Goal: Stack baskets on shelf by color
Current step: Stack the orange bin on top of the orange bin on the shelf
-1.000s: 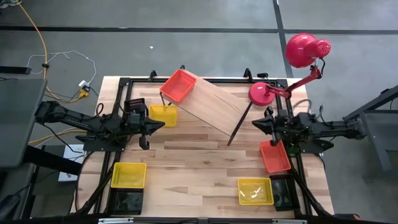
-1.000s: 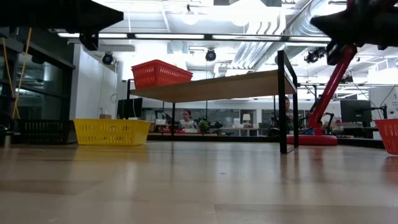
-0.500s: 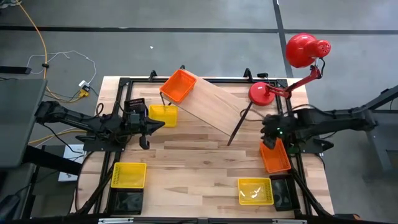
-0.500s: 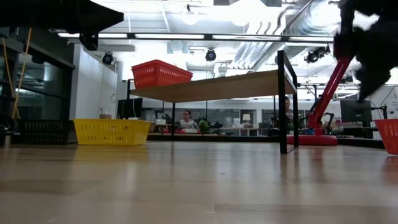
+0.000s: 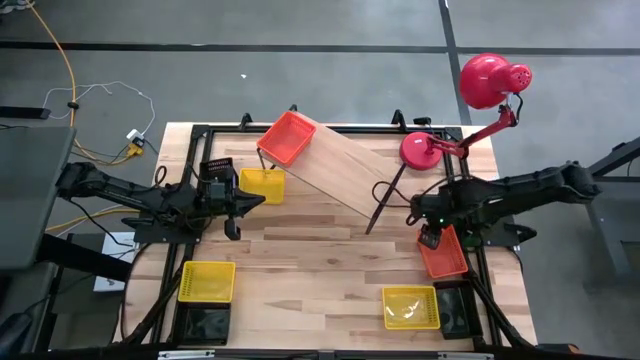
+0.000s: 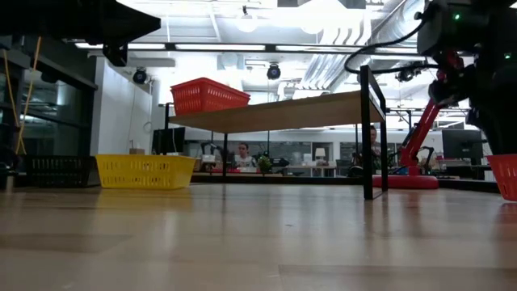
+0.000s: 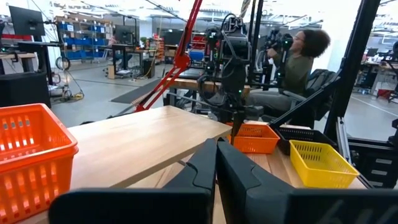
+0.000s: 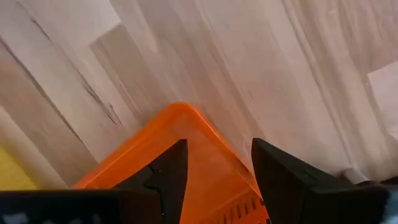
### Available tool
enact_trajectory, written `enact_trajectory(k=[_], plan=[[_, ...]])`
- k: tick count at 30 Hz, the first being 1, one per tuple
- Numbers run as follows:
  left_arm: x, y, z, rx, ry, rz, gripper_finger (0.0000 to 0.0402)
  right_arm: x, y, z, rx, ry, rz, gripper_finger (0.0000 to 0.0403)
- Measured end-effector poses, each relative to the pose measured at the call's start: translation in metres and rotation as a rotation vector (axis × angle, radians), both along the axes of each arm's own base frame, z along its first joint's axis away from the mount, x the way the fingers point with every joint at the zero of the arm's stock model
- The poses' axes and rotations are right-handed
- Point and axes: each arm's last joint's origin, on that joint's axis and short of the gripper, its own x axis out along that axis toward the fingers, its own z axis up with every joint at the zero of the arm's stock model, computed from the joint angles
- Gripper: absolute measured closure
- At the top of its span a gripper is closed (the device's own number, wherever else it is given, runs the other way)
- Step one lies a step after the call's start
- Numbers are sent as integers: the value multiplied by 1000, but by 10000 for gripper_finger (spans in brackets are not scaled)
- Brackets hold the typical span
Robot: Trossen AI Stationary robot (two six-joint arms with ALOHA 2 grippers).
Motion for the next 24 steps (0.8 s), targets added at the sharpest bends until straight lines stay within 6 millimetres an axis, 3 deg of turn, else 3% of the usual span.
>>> enact_trajectory(k=[9,12,15,19,24], plan=[[0,0,0,0,0,0,401,6,0,-10,-5,80,12,255],[0,0,0,3,1,0,401,7,1,-12,9,97,12,305],[0,0,0,23,7,1,401,7,2,-11,45,102,27,380],[0,0,0,25,7,1,401,11,3,6,20,113,20,389],[0,0,0,25,7,6,401,20,6,53,-52,67,26,398]])
